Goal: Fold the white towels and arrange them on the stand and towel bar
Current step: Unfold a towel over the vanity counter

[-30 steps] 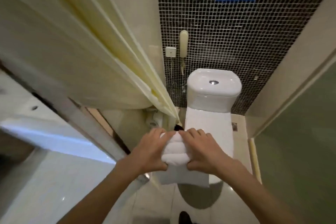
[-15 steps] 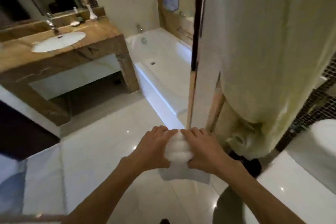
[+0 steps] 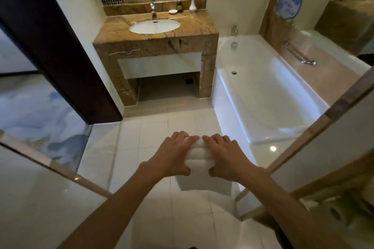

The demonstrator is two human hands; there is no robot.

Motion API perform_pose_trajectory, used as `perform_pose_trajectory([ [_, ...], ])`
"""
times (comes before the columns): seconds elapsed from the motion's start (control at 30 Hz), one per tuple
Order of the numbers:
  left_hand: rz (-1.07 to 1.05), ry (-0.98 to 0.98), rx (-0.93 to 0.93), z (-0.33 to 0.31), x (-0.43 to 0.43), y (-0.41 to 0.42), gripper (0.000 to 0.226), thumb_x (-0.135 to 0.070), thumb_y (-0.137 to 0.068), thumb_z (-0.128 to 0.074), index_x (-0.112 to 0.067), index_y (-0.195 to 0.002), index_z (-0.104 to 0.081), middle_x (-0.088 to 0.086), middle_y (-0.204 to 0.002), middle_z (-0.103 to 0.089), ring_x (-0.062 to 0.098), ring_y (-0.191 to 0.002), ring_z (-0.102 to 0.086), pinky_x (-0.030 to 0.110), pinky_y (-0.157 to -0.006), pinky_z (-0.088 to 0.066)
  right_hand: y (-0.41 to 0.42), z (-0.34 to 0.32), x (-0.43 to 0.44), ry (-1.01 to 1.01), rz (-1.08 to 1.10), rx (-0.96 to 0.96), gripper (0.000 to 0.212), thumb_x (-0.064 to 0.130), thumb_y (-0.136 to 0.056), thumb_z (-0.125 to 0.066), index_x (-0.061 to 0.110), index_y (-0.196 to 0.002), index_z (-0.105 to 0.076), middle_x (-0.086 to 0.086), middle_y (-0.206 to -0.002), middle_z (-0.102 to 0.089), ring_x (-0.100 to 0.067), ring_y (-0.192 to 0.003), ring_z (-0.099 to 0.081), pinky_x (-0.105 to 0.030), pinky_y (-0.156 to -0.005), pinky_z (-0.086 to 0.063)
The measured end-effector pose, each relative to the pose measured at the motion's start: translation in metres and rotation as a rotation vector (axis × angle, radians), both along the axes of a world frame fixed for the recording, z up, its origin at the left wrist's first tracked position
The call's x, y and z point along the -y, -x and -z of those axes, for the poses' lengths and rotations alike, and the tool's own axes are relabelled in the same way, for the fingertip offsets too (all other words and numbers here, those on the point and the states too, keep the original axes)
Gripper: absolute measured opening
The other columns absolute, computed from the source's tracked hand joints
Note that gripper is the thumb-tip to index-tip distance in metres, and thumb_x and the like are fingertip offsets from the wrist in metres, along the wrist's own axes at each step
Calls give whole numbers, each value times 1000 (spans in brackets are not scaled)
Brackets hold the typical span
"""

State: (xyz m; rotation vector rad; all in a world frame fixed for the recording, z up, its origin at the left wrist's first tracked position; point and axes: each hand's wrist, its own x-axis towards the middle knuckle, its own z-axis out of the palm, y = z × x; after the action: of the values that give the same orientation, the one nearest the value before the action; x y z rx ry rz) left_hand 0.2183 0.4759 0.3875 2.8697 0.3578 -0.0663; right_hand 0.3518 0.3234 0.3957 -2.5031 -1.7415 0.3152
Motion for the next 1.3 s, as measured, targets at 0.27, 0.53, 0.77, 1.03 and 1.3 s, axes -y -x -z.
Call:
perform_pose_trajectory([
  [0.27,-56,-8,-1,5,-47,1,97,-49,-59,-77,-28,-140,-27,0,-127,-39,17,-109,-36,34,-91,-44,-7,-5,-53,2,-68,-8,92,40,-67,-71,26,-144,-22,-1,-132,-39,-25,-115,-40,-38,-93,-37],
  [0.53,-149,28,27,-7,-102,-31,95,-48,-61,-76,-34,-137,-21,-4,-125,-35,13,-109,-32,34,-95,-37,-51,-12,-121,-27,-135,5,90,43,-66,-71,27,-140,-23,-1,-132,-42,-25,-114,-42,-41,-95,-41],
  [0.77,-254,-47,115,-50,-175,-72,99,-44,-55,-78,-39,-137,-23,-6,-124,-35,15,-112,-33,32,-93,-35,-104,-45,-206,-145,-215,22,93,44,-66,-75,29,-142,-23,0,-136,-38,-25,-123,-37,-42,-104,-32],
  [1.03,-284,-159,159,-98,-257,-117,101,-40,-55,-78,-34,-140,-23,-4,-124,-36,18,-114,-34,34,-94,-38,-152,-84,-297,-230,-218,90,98,44,-65,-76,30,-145,-20,1,-136,-36,-25,-120,-38,-42,-101,-35],
  [1.3,-248,-191,142,-105,-343,-156,101,-39,-57,-77,-33,-142,-24,-1,-129,-36,22,-120,-35,36,-98,-39,-185,-89,-377,-232,-190,125,96,43,-65,-72,27,-145,-22,-1,-137,-40,-28,-121,-40,-42,-97,-36],
])
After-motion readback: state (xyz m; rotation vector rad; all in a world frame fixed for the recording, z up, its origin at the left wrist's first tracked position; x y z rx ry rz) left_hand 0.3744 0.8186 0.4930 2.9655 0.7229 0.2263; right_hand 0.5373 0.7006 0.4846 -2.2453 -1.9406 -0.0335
